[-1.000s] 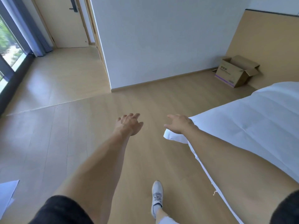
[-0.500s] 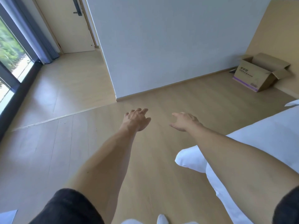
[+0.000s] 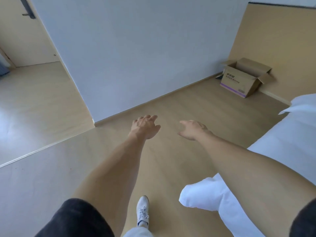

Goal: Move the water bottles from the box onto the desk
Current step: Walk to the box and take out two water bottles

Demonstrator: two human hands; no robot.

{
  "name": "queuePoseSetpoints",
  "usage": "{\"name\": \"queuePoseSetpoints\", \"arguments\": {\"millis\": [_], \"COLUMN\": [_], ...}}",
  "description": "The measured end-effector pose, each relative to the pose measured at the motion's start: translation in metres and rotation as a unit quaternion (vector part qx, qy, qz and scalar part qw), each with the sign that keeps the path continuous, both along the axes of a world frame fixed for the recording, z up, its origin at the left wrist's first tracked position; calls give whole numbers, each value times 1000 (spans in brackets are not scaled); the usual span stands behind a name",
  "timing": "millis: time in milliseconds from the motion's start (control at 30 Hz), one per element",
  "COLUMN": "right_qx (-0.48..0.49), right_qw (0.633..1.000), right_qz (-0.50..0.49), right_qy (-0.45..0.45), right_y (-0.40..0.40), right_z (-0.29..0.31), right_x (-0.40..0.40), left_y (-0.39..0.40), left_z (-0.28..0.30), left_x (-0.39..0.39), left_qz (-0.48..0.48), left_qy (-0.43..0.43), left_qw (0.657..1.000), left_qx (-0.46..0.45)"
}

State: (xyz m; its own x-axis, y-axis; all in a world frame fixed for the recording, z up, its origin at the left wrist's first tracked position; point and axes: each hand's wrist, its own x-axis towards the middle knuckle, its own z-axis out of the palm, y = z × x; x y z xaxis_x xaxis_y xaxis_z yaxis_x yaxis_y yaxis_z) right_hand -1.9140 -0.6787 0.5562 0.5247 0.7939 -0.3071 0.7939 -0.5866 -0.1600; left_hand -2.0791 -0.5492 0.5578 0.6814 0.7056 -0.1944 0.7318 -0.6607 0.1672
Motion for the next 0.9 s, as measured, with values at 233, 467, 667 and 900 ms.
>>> {"name": "queuePoseSetpoints", "arguments": {"millis": [233, 467, 667, 900], "right_qx": [-3, 4, 2, 4], "right_qw": [997, 989, 978, 970], "right_qz": [-75, -148, -207, -241], "right_qy": [-7, -15, -14, 17], "right_y": [113, 173, 194, 224], "right_z": [13, 21, 16, -5], "right_x": [66, 138, 217, 345], "left_y": [132, 217, 248, 299], "left_z": [7, 15, 8, 5], "left_x": [85, 178, 273, 411], "left_qz": [-67, -131, -194, -219], "left_qy": [2, 7, 15, 17], "left_qw": [998, 991, 981, 975], "left_qx": [-5, 2, 3, 22]}}
